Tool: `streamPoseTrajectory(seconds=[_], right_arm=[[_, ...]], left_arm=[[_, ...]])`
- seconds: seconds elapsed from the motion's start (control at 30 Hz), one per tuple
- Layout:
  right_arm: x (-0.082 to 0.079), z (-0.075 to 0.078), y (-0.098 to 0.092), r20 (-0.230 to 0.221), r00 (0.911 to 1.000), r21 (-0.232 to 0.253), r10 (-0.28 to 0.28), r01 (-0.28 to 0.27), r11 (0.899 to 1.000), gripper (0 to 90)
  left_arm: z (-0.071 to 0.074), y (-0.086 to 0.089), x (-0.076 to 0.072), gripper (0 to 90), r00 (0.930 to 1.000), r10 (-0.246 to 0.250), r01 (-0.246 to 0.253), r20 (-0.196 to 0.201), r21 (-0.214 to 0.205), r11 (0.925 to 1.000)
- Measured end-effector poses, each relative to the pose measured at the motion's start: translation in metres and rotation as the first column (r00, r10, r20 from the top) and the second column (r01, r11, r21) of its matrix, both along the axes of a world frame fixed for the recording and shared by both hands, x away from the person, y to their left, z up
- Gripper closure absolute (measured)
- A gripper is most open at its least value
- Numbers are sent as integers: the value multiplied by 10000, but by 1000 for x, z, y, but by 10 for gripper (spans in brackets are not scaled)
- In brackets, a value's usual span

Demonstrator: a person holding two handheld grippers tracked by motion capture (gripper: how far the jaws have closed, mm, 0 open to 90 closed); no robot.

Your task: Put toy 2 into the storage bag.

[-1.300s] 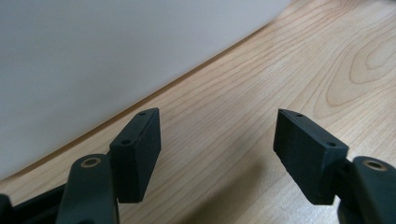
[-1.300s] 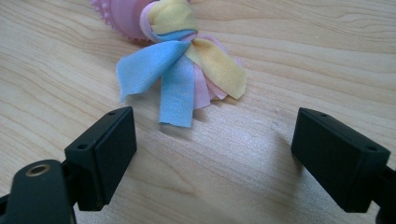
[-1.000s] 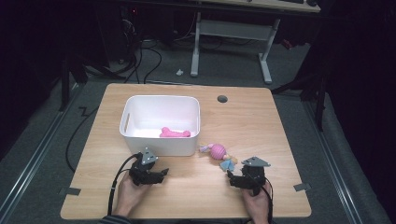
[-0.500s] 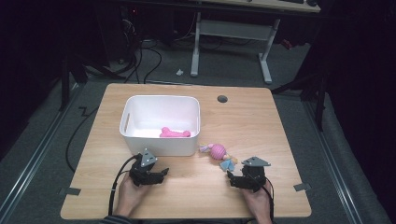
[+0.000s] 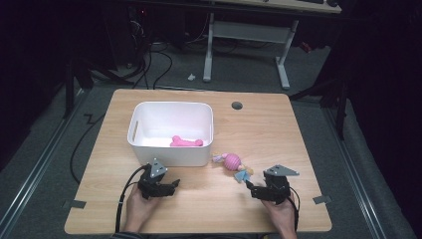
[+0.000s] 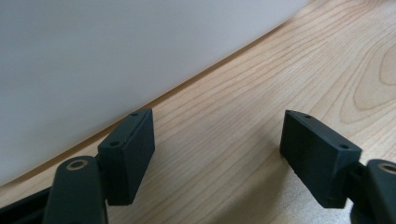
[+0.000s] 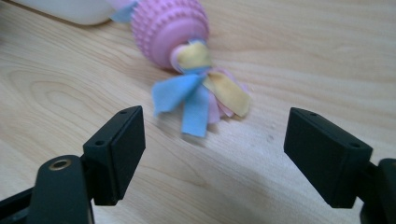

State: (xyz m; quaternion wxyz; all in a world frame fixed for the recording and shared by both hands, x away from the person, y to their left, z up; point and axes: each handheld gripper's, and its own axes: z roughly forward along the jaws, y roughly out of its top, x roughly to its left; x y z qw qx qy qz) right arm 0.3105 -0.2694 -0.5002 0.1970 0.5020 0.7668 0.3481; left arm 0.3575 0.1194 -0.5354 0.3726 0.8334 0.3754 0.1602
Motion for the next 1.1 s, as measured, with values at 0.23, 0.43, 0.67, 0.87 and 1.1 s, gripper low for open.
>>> streamPoseTrajectory(seconds=[0.23, 0.43, 0.67, 0.87, 1.1], right_arm=[[10, 15, 12, -296, 9958, 131, 866, -862, 9962, 247], [31, 27, 25, -618, 9903, -545, 1245, -1279, 9903, 249], [59, 37, 43, -1266, 9758, -1135, 1785, -1930, 9746, 288], [80, 39, 60, -1983, 9602, -1755, 1966, -2322, 9567, 273], [98, 29, 71, -2548, 9482, -2072, 1899, -2453, 9470, 252]], left_arm=[[0, 0, 0, 265, 10000, 7, -7, 2, -12, 10000], [0, 0, 0, 265, 10000, 2, -2, 2, -11, 10000], [0, 0, 0, 264, 10000, 12, -12, -8, -13, 10000], [0, 0, 0, 260, 10000, 18, -18, -18, -11, 10000], [0, 0, 0, 258, 10000, 10, -10, -16, -6, 10000]])
